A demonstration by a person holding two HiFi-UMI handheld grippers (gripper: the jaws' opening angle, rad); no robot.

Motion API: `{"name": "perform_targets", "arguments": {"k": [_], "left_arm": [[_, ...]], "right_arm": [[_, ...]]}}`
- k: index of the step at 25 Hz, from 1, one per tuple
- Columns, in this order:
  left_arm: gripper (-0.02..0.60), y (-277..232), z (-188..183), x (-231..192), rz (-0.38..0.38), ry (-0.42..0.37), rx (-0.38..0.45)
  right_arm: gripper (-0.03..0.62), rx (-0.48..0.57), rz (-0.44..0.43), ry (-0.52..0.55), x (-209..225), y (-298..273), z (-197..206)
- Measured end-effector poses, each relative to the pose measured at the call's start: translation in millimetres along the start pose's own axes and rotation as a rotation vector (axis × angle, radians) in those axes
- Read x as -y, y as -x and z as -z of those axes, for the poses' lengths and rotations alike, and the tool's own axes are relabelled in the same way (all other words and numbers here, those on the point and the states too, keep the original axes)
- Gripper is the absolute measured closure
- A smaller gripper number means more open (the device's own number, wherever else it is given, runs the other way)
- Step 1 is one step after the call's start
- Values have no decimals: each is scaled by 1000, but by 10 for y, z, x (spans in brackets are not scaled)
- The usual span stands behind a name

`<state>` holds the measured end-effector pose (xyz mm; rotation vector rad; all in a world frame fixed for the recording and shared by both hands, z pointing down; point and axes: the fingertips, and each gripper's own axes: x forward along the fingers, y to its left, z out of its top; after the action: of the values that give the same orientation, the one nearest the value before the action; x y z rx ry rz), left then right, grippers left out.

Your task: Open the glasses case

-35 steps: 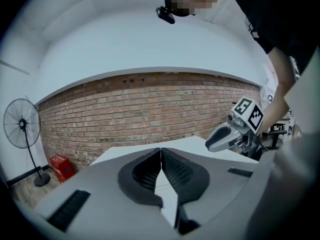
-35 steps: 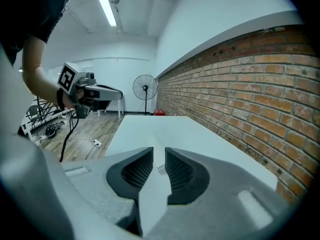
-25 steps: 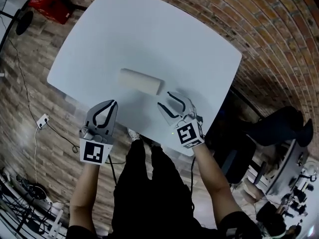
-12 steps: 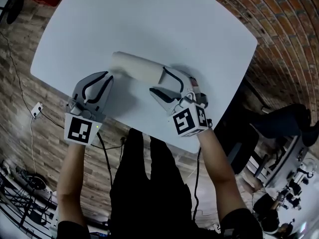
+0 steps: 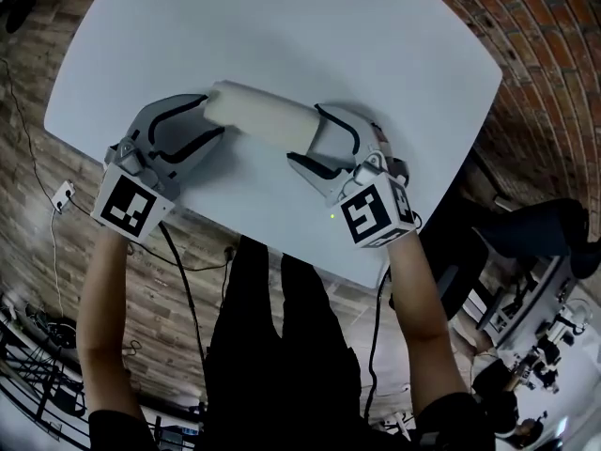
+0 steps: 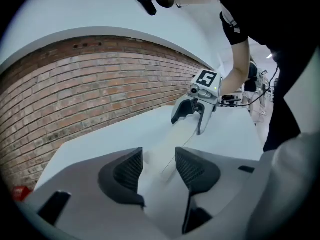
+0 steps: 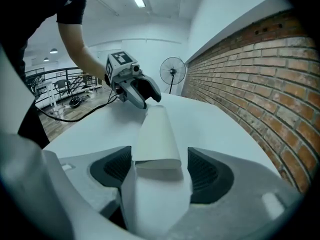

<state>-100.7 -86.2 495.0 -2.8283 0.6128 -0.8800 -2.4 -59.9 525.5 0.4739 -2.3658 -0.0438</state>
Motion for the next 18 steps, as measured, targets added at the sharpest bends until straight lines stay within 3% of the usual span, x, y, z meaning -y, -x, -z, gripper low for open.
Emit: {"name": "perform_targets", "arguments": {"k": [7,15,18], "left_arm": [[373,-79,-8,-28,105,-108,-40],[373,-68,82,-18,122,-144,-37],[373,-67,79,9,117,-213,-45]], "right_arm": [[258,18,-33,-42,3,-25,4],[278,21,-83,-59,-70,-76,-46],[278,20,-89,-60,-67,-83,-46]]}}
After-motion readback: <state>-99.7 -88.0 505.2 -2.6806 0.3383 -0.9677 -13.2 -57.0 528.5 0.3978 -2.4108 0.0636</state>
